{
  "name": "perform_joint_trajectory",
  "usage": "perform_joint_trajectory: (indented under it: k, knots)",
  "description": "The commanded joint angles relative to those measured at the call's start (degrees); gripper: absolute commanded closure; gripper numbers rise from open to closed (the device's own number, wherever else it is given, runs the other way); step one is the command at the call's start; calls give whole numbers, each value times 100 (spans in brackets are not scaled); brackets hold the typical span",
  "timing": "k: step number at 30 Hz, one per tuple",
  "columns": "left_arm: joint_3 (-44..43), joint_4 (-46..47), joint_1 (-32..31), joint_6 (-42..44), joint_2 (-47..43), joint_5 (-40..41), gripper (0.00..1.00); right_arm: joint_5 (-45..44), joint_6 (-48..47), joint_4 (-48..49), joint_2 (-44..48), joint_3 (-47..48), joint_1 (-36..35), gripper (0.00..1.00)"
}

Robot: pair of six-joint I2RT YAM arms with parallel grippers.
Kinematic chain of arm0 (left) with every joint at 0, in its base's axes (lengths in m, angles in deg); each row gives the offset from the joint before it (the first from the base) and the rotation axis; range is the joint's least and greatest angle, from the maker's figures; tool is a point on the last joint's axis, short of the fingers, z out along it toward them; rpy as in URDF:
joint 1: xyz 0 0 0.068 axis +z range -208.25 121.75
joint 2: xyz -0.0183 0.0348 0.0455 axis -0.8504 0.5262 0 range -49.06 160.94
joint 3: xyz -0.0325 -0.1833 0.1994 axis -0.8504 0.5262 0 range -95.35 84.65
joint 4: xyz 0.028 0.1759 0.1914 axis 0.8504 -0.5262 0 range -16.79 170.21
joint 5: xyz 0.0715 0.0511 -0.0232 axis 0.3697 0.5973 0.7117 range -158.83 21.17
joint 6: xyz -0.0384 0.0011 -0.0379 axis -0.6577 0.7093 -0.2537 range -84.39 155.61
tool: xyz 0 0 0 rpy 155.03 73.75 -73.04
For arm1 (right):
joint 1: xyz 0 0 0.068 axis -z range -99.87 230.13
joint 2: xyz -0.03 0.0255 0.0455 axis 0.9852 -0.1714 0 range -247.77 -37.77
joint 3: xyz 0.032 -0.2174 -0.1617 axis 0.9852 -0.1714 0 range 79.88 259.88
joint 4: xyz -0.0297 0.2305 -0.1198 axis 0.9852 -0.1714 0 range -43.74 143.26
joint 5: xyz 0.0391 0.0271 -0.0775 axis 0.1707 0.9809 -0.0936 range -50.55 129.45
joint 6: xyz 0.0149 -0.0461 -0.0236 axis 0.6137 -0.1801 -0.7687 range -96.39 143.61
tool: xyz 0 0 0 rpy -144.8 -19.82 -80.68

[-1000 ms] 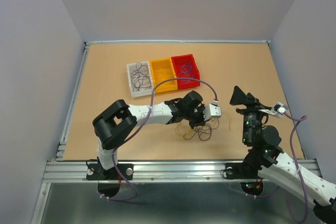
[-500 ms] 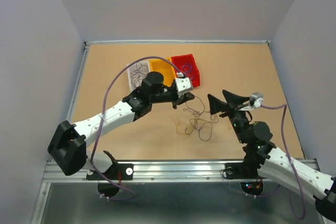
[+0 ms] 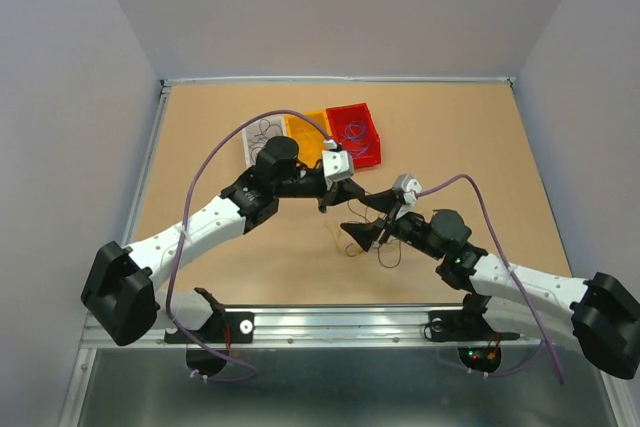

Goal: Untangle the cables

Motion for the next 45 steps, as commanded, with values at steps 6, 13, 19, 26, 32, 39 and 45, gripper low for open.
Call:
perform_joint_trajectory:
  k: [6, 13, 19, 26, 32, 39, 45]
  knots:
    - [-656, -179, 3, -173, -395, -803, 100, -132, -128, 523, -469, 678, -6, 52]
    - [-3667, -1321, 29, -700, -352, 750, 100, -290, 285, 988, -1180, 625, -6, 84]
    - [-7607, -3114, 257, -1104, 1098, 2789, 100, -1113, 619, 989, -1331, 546, -6, 100]
    - [-5064, -1878, 1768, -1658, 424, 2582, 100, -2004, 935, 989, -1023, 238, 2, 100]
    - [-2989, -902, 2173, -1106, -298, 2562, 100, -2390, 971, 980, -769, 98, -6, 66]
    - [-1301, -120, 2542, -1157, -404, 3116, 100, -2611, 953, 962, -364, -52, -6, 49]
    - [-412, 654, 2841, -1307, -307, 3600, 100, -2602, 944, 901, -109, -87, -6, 45]
